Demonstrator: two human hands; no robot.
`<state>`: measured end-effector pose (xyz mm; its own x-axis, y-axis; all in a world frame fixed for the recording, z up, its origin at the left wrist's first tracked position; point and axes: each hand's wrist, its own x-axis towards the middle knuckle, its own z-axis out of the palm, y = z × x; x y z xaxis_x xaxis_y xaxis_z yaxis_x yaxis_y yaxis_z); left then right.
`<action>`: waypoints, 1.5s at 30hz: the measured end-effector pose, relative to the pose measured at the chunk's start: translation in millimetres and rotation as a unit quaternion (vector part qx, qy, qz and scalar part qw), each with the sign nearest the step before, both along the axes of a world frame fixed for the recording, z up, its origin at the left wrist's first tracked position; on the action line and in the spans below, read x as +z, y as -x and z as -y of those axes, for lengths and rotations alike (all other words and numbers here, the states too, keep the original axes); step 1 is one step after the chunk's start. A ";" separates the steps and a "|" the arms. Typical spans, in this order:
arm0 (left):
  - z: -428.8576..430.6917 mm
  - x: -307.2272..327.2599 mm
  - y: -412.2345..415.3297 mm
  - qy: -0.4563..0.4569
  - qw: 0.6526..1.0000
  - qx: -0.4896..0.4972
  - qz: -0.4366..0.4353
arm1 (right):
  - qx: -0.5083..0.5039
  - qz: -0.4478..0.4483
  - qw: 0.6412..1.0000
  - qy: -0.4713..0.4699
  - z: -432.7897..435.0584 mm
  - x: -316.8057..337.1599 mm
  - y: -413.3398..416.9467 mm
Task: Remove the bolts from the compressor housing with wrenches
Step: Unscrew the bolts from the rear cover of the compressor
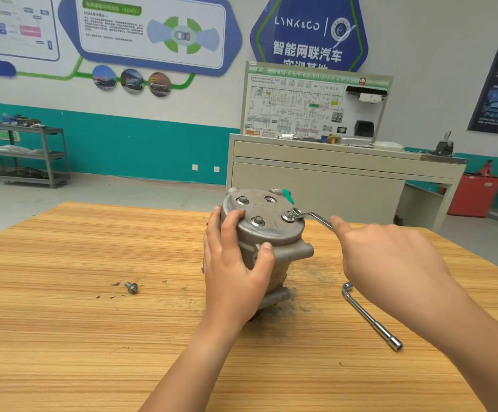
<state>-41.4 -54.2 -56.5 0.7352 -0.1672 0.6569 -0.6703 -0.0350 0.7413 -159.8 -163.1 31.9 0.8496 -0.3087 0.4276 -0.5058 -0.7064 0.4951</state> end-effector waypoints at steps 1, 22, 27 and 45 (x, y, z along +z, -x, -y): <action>-0.4 -0.2 0.1 0.000 1.000 0.000 -0.001 | 0.000 -0.001 1.000 0.000 -0.4 -0.7 0.3; 0.4 -2.2 -1.2 0.012 1.000 0.007 0.014 | 0.034 -0.067 0.997 -0.022 -34.8 0.0 0.3; 1.0 -0.7 1.7 0.000 1.000 0.013 0.010 | 0.054 -0.061 0.997 -0.012 -29.9 4.3 -1.6; 0.9 -1.2 3.2 0.012 1.000 0.017 0.007 | 0.047 -0.029 0.998 -0.027 -29.9 -3.2 -3.7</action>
